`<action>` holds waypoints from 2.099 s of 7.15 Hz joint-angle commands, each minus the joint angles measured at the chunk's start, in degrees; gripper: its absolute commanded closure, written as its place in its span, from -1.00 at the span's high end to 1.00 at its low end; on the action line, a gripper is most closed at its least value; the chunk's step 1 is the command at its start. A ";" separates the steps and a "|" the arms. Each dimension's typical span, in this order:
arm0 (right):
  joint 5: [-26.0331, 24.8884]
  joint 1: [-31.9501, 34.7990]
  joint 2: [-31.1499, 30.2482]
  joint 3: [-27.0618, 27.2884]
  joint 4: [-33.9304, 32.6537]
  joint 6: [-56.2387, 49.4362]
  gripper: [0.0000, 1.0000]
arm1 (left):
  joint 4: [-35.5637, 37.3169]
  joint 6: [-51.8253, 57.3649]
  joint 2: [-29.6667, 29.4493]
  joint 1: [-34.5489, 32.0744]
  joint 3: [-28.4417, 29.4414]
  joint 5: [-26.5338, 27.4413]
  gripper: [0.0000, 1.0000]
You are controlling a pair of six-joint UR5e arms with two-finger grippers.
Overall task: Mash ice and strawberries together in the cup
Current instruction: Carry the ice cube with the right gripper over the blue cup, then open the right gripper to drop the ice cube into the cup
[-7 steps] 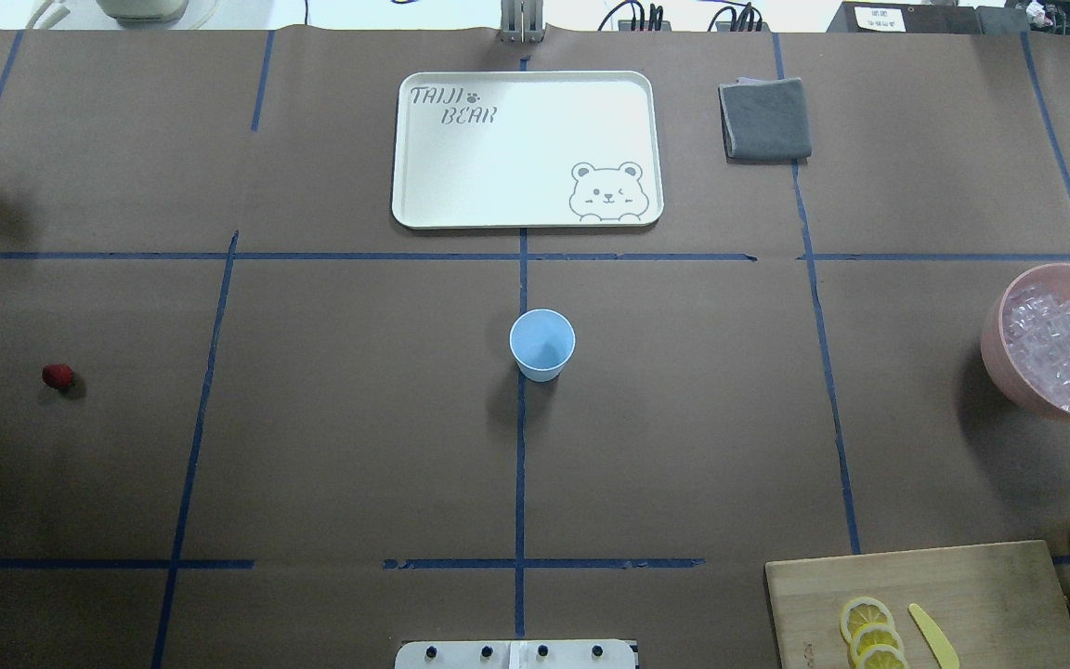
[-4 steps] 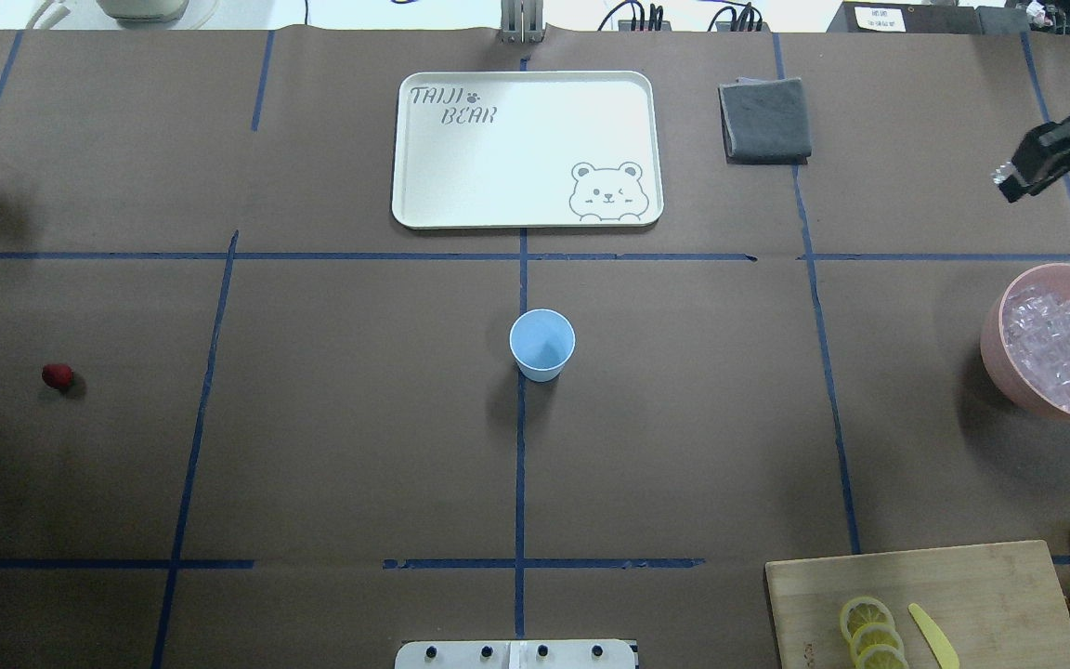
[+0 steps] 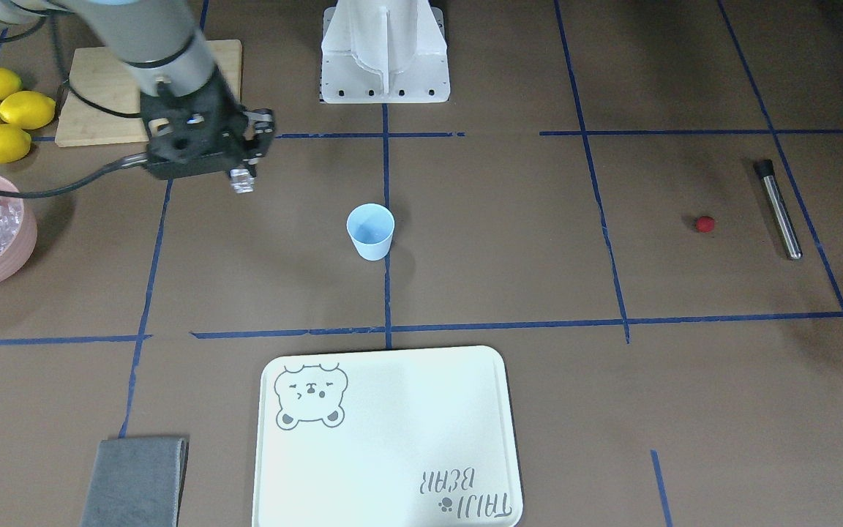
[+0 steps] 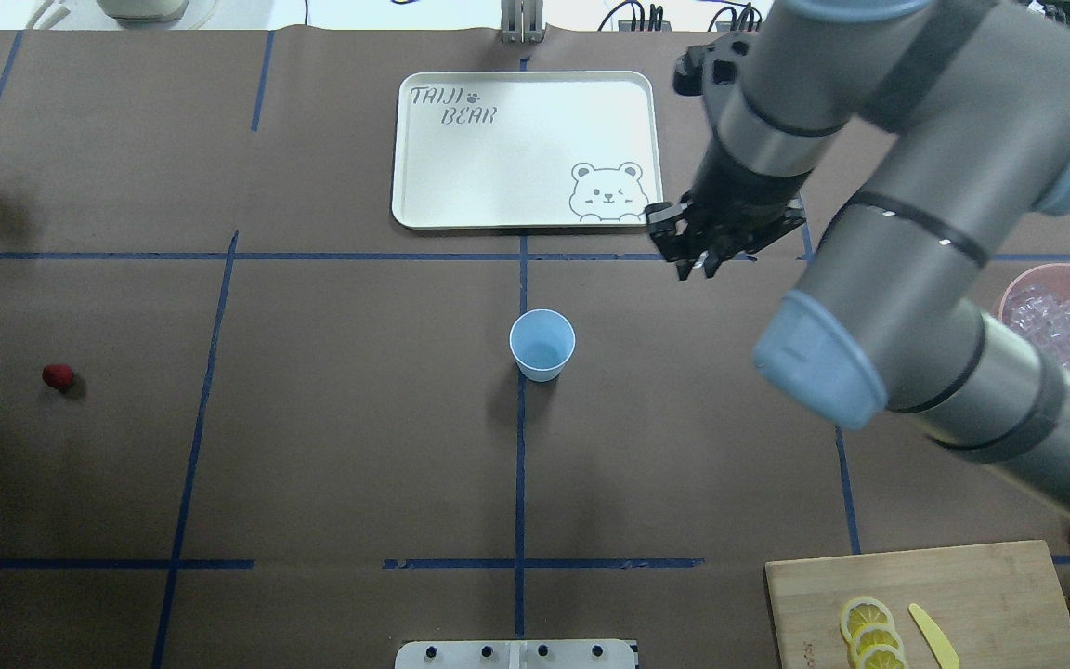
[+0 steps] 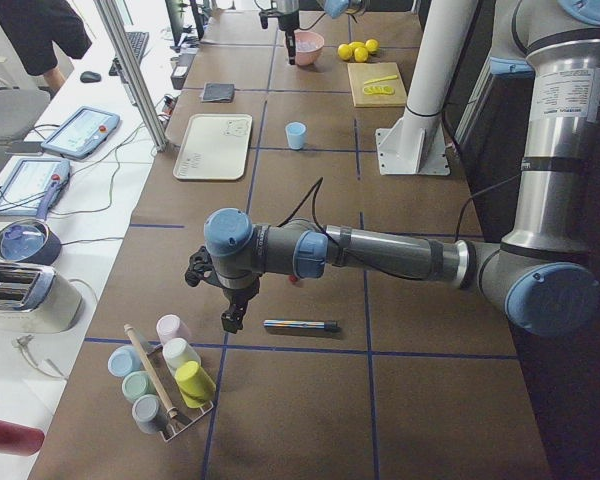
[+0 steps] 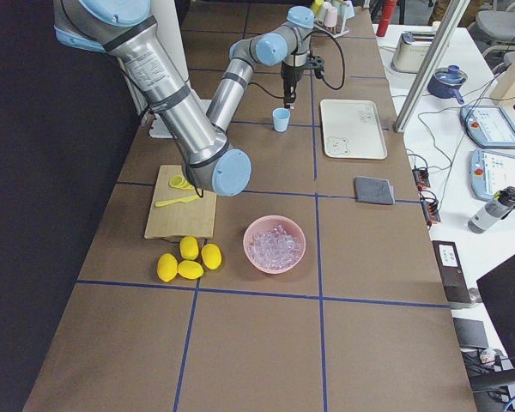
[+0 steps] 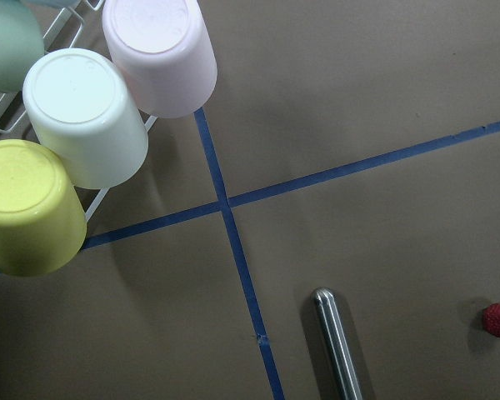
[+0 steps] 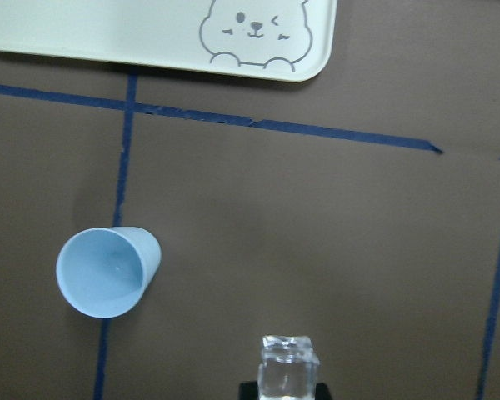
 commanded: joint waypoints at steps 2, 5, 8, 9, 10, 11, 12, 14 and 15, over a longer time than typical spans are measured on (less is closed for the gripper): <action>-8.37 -9.55 7.82 -15.60 10.76 10.18 -1.00 | 0.00 -0.02 0.00 0.01 0.08 -0.03 1.00; -8.38 -9.55 7.72 -17.19 10.86 9.48 -1.00 | 0.00 -0.02 0.00 0.01 0.08 -0.21 1.00; -8.29 -9.73 7.72 -18.42 12.00 9.31 -0.93 | 0.00 -0.02 -0.08 0.01 0.00 -0.21 1.00; -8.20 -9.64 7.72 -18.69 12.09 9.31 -0.75 | 0.00 -0.02 -0.08 0.01 0.08 -0.21 1.00; -8.12 -9.64 7.72 -18.69 12.09 9.39 -0.61 | 0.00 -0.02 -0.08 0.01 0.08 -0.21 1.00; -8.03 -9.64 7.72 -18.69 12.18 9.31 -0.24 | 0.00 -0.02 -0.08 0.01 0.08 -0.12 1.00; -8.03 -9.64 7.72 -18.69 12.18 9.31 -0.02 | 0.00 -0.02 -0.17 0.01 0.08 -0.12 1.00; -7.94 -9.64 7.64 -18.69 12.18 9.22 0.52 | 0.00 -0.02 -0.17 0.01 0.08 -0.12 1.00; -7.94 -9.64 7.63 -18.69 12.18 9.31 0.69 | 0.00 -0.02 -0.26 0.01 0.08 -0.12 1.00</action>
